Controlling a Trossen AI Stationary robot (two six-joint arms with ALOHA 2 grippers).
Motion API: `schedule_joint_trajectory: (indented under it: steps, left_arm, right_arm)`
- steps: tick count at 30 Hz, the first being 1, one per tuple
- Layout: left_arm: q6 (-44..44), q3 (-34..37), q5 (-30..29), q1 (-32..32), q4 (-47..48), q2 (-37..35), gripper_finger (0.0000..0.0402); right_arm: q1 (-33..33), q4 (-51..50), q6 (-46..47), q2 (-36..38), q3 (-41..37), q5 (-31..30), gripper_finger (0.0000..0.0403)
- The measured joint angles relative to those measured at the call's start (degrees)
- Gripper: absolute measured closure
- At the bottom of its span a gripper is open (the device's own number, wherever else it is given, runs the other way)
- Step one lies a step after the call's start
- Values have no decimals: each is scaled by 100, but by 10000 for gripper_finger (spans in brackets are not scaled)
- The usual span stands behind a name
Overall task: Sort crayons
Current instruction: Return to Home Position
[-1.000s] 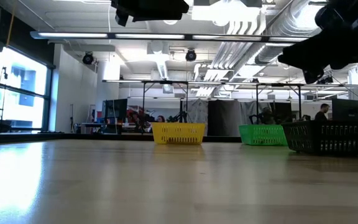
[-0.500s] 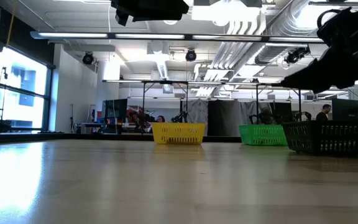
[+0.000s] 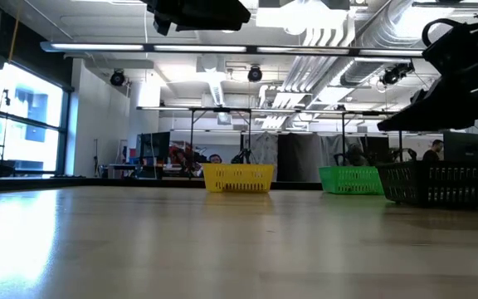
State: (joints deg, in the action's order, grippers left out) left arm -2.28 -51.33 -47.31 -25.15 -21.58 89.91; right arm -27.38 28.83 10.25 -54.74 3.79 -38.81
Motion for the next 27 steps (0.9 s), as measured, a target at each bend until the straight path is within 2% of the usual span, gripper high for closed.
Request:
schedule_joint_trajectory:
  steps: [3, 9, 15, 27]
  left_arm:
    - [0, 0, 0, 0, 18, 0, 284]
    - [0, 0, 0, 0, 24, 0, 284]
    - [4, 0, 0, 19, 24, 0, 284]
    - [-44, 0, 0, 74, 33, 0, 284]
  right_arm:
    - [-2, -162, 295, 0, -29, -13, 313]
    - [-4, 276, 384, 9, -323, -17, 313]
    - [-4, 697, 288, 9, -323, 338, 313]
    - [-4, 640, 300, 9, -326, 349, 313]
